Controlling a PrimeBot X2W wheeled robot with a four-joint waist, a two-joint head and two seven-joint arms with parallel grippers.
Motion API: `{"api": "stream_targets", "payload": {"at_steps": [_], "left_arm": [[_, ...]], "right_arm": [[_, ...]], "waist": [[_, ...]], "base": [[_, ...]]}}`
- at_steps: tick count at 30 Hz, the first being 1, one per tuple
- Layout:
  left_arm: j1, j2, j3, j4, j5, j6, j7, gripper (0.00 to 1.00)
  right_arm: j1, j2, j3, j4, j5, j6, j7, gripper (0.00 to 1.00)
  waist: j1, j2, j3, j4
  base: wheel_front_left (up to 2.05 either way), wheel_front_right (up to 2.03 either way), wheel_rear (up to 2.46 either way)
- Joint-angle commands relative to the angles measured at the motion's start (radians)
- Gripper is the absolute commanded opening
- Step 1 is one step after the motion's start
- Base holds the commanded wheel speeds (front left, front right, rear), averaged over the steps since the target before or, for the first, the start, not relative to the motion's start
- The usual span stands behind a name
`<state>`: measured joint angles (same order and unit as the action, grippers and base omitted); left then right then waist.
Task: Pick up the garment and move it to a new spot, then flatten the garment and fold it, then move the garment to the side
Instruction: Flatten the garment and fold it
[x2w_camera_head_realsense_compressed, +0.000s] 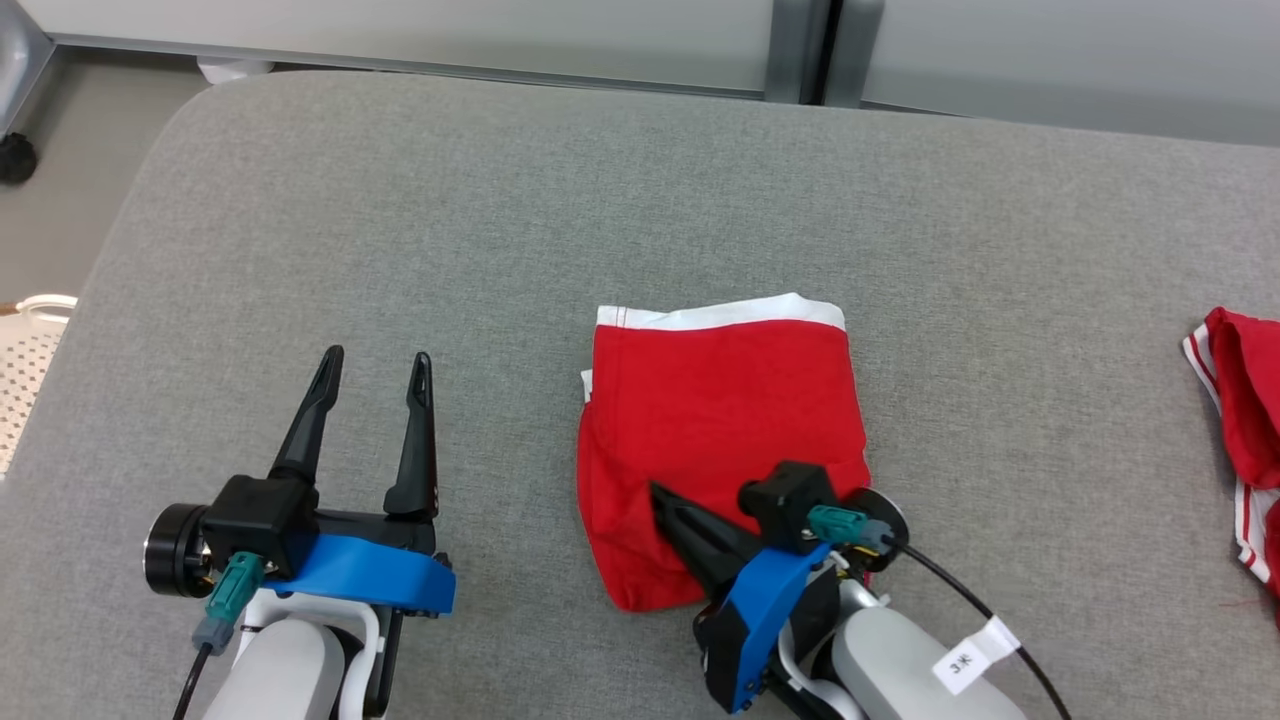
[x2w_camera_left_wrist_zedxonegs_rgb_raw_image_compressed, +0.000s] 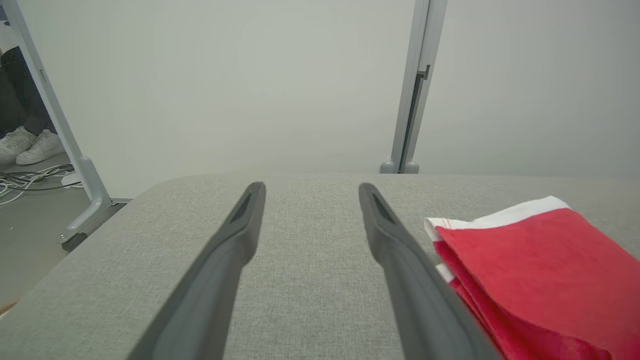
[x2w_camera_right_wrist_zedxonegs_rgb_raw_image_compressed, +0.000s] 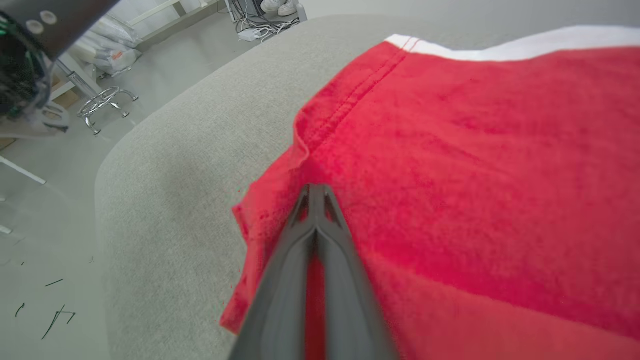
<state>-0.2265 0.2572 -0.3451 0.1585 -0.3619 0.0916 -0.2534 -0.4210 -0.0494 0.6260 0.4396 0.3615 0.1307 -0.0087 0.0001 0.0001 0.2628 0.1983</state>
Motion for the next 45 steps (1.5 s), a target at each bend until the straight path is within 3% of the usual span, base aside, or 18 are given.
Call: {"api": "stream_targets", "payload": {"at_steps": [1,7,13,14,15,16,26,31,36,45], "left_arm": [[-0.015,-0.003,0.006,-0.003,0.004,0.0,-0.006,1.0],[-0.008,-0.014,0.025,-0.009,0.015,-0.004,-0.012,1.0],[0.02,-0.019,0.049,-0.017,0.026,-0.003,-0.012,1.0],[0.025,-0.02,0.054,-0.018,0.029,-0.002,-0.012,1.0],[0.029,-0.021,0.058,-0.019,0.028,-0.002,-0.012,1.0],[0.034,-0.025,0.061,-0.021,0.025,-0.005,-0.012,1.0],[0.105,-0.009,0.082,-0.021,0.039,-0.007,-0.012,1.0],[0.143,0.006,0.081,-0.01,0.03,-0.01,-0.005,1.0],[0.186,0.019,0.064,-0.01,0.032,-0.009,0.016,1.0],[0.26,0.036,0.053,-0.027,0.022,0.006,0.05,1.0]], "right_arm": [[-0.025,-0.002,0.026,0.013,0.014,0.0,-0.011,0.0],[-0.056,-0.002,0.1,0.047,0.01,0.0,-0.043,0.0],[-0.041,-0.003,0.057,0.017,-0.016,0.0,-0.096,0.0],[-0.029,-0.004,0.03,0.013,-0.026,0.0,-0.096,0.28],[-0.017,-0.003,-0.001,0.006,-0.039,0.0,-0.095,0.5],[-0.006,-0.003,-0.031,-0.006,-0.05,0.0,-0.102,1.0],[0.19,-0.012,-0.476,-0.189,-0.166,0.0,-0.105,1.0],[0.303,-0.009,-0.618,-0.295,-0.2,0.0,-0.066,1.0],[0.411,-0.005,-0.672,-0.399,-0.221,0.0,-0.018,1.0],[0.538,-0.002,-0.666,-0.543,-0.235,0.0,0.057,1.0]], "waist": [[-0.0001,-0.0001,0.001,0.004],[-0.0001,-0.0001,-0.004,0.009],[-0.0001,-0.0001,-0.026,-0.005],[-0.0001,-0.0001,-0.032,-0.01],[-0.0001,-0.0001,-0.04,-0.018],[-0.0001,-0.0001,-0.048,-0.024],[-0.0001,-0.0001,-0.126,-0.108],[-0.0001,-0.0001,-0.171,-0.142],[-0.0001,-0.0001,-0.215,-0.163],[-0.0001,-0.0001,-0.262,-0.194]], "base": [[0.0,0.0,0.0],[0.0,0.0,0.0],[0.0,0.0,0.0],[0.0,0.0,0.0],[0.0,0.0,0.0],[0.0,0.0,0.0],[0.0,0.0,0.0],[0.0,0.0,0.0],[0.0,0.0,0.0],[0.0,0.0,0.0]]}}
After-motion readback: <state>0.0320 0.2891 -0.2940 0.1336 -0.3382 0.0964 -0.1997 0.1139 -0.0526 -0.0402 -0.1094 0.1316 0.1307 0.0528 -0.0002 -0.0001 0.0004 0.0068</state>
